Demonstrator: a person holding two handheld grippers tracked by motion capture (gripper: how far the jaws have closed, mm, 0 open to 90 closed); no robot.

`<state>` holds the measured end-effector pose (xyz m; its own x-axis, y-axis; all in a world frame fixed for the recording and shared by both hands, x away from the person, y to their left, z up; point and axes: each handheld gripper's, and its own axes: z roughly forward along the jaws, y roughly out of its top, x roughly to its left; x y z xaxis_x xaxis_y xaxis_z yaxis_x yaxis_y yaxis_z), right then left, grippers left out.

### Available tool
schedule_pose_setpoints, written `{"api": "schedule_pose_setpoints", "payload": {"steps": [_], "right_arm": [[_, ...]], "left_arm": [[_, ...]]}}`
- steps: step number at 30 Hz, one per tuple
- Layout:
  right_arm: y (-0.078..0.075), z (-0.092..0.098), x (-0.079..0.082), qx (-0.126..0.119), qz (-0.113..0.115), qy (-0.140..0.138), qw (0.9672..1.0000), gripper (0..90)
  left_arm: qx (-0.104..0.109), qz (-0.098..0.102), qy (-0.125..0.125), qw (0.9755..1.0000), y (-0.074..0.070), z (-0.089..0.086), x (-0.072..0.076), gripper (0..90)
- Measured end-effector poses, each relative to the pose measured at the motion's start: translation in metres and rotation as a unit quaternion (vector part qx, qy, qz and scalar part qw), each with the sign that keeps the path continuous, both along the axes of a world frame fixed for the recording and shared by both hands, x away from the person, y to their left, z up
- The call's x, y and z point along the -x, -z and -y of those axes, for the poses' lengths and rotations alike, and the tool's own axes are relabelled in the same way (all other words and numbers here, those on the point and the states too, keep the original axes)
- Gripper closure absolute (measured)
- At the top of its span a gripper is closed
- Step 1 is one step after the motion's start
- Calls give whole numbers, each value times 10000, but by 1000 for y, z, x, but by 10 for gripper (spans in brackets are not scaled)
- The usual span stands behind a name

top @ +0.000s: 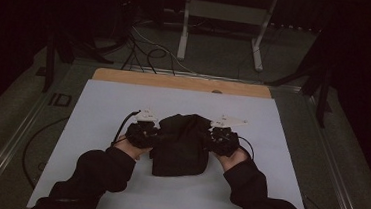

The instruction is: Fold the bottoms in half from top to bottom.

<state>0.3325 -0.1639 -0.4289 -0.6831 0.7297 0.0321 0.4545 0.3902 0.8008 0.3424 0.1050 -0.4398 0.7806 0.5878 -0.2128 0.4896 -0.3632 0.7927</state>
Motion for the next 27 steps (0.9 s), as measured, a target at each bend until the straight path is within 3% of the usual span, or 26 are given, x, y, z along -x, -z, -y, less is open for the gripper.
{"api": "schedule_pose_setpoints", "payload": {"steps": [6, 8, 9, 16, 20, 21, 27], "right_arm": [[7, -6, -17, 18, -67, 110, 9999, 792], [8, -7, -20, 40, -54, 121, 9999, 792], [13, -8, -27, 48, -87, 187, 9998, 792], [24, -12, -50, 47, -283, 401, 9988, 790], [30, -14, -58, 68, -349, 458, 9983, 790], [35, -16, -63, 106, -368, 477, 9981, 789], [49, -17, -75, 173, -468, 543, 9973, 786]], "left_arm": [[40, -47, 13, 10000, 11, -2, -18, 736], [40, -47, 13, 10000, 11, -2, -18, 736], [54, -105, -17, 9999, 18, -3, -29, 736], [24, -314, -97, 9995, 30, -6, -52, 734], [-40, -332, -143, 9993, 34, -6, -58, 733], [-47, -435, -249, 9987, 41, -7, -65, 732], [-88, -623, -354, 9974, 56, -10, -79, 729]]}}
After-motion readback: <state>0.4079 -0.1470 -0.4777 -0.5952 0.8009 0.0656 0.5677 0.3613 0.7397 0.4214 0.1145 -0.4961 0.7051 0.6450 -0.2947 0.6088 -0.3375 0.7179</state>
